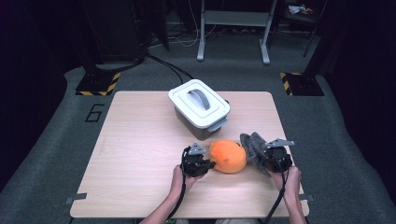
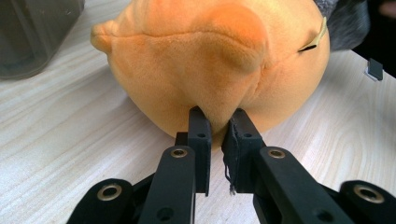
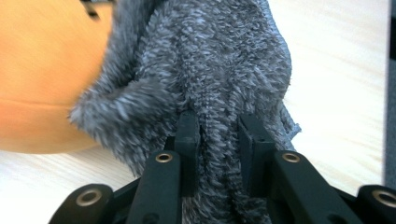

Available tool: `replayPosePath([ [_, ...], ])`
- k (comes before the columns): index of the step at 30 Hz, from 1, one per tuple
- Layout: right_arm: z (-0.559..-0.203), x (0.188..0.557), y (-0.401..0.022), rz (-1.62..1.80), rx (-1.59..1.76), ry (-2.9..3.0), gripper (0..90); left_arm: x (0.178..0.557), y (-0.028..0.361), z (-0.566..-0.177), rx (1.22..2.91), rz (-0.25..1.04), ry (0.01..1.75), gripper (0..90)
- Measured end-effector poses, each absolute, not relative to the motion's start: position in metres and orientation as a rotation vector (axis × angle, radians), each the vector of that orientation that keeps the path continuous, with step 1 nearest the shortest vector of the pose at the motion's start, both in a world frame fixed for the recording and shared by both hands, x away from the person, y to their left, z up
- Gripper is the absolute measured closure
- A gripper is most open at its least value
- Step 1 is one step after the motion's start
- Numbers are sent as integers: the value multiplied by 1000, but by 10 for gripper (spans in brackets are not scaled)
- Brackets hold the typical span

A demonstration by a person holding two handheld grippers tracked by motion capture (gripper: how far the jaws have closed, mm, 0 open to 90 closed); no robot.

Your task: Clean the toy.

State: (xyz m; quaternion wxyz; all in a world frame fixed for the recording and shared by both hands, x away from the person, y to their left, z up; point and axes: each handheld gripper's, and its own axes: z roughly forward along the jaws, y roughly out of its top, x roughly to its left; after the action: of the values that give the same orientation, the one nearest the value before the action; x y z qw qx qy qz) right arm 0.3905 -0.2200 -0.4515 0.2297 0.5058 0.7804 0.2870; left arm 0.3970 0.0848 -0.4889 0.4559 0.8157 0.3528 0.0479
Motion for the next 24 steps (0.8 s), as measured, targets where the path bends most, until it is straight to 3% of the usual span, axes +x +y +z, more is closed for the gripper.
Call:
replayPosePath([
  [14, -399, 371, -200, 997, 1205, 2118, 718, 397, 84, -489, 2007, 116, 869, 809],
  [24, -420, 383, -171, 950, 1184, 2237, 719, 398, 84, -489, 2014, 124, 862, 793],
])
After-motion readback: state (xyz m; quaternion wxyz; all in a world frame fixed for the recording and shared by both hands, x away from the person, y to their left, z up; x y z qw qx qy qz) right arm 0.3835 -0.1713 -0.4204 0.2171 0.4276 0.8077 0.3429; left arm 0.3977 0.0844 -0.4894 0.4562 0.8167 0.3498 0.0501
